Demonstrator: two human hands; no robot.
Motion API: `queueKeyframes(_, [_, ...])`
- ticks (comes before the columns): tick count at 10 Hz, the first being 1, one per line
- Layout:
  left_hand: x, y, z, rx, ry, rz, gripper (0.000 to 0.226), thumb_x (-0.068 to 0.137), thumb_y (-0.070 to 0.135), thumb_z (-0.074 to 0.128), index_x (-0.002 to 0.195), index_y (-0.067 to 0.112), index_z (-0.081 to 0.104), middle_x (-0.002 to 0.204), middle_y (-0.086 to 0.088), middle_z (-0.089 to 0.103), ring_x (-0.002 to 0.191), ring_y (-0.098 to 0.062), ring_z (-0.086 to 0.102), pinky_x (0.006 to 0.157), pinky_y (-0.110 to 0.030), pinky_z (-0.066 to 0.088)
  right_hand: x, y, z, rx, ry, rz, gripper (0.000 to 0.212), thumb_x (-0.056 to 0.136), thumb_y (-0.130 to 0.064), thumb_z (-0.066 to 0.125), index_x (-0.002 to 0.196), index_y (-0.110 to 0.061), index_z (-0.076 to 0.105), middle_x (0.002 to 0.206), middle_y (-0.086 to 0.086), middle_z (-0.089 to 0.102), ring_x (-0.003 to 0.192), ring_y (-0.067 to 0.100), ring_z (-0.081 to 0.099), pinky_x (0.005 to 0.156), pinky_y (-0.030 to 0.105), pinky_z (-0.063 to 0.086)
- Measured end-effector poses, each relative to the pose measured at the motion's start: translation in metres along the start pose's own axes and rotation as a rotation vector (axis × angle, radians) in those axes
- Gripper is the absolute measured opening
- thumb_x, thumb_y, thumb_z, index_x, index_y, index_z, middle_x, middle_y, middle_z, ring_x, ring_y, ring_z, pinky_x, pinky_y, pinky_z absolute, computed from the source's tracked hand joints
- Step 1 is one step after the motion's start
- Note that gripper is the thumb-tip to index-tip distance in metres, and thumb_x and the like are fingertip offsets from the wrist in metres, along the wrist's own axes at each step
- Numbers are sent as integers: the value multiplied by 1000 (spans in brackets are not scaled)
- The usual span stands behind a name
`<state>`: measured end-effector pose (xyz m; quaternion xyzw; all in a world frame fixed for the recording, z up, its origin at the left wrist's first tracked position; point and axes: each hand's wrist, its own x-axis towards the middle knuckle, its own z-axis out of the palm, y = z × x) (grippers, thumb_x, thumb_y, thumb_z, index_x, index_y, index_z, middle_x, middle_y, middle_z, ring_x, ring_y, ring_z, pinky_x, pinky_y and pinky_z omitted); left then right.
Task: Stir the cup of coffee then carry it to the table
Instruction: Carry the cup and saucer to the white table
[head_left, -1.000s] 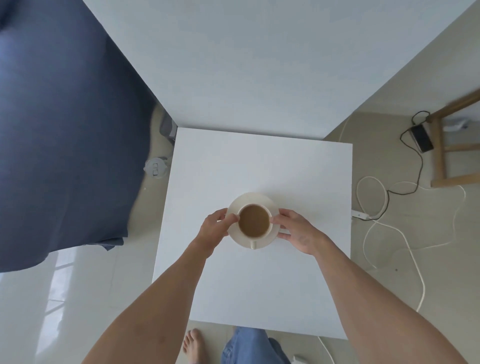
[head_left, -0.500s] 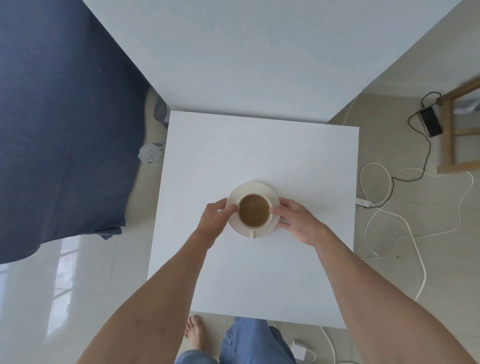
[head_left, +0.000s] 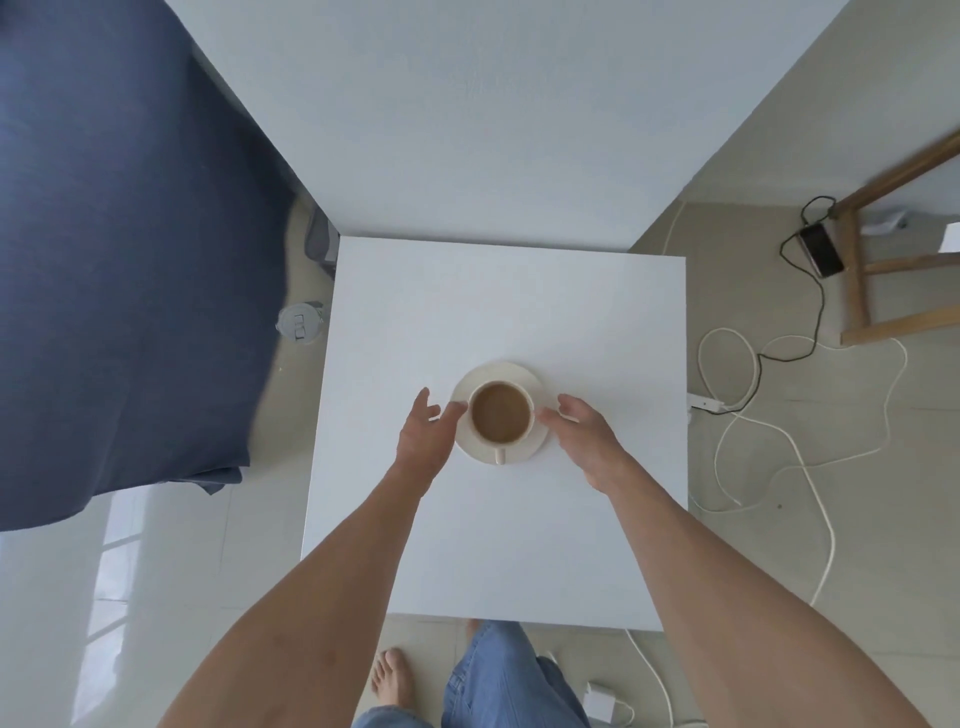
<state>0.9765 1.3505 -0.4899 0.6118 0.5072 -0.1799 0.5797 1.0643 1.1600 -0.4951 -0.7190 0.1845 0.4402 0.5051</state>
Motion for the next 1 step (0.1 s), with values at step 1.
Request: queueKeyframes(1, [-14, 0, -4, 105, 35, 57, 69, 90, 44, 60, 150, 22, 33, 145, -4, 47, 132, -21, 45, 99, -31, 35, -23, -3, -1, -137, 126, -55, 51, 93, -40, 57, 138, -18, 49, 138, -1, 51, 118, 18, 52, 95, 31, 42])
